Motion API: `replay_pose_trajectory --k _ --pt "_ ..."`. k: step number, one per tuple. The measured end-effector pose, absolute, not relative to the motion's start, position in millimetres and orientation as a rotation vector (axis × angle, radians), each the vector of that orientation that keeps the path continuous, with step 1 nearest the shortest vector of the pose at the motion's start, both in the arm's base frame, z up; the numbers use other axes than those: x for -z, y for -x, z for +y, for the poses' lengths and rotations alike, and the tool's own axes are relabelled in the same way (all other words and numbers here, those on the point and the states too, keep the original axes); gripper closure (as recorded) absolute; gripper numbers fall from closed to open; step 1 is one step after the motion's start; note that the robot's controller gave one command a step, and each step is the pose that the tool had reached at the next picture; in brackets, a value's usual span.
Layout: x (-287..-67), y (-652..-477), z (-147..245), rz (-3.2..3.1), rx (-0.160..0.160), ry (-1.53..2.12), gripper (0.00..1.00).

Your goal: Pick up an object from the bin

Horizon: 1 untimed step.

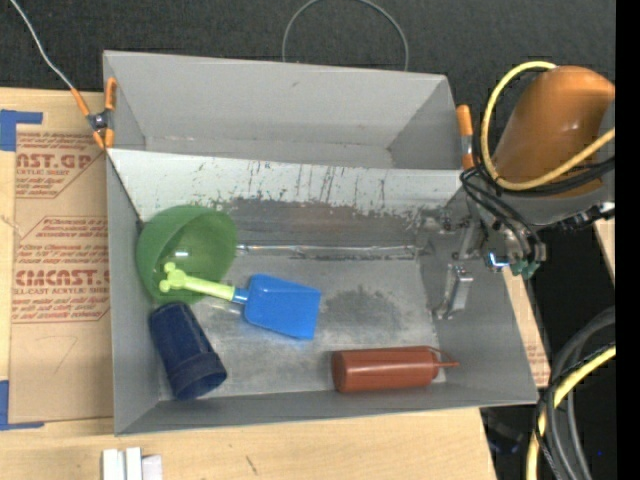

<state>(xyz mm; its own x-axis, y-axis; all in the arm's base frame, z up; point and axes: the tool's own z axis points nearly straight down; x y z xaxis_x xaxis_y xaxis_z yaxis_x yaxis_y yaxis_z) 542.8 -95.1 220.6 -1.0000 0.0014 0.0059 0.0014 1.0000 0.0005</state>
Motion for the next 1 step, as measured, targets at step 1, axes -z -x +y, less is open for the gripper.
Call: replay_pose_trajectory --k 1 --pt "-225.4 -544.3 -94.6 -3.144 -0.001 -0.001 0.0"
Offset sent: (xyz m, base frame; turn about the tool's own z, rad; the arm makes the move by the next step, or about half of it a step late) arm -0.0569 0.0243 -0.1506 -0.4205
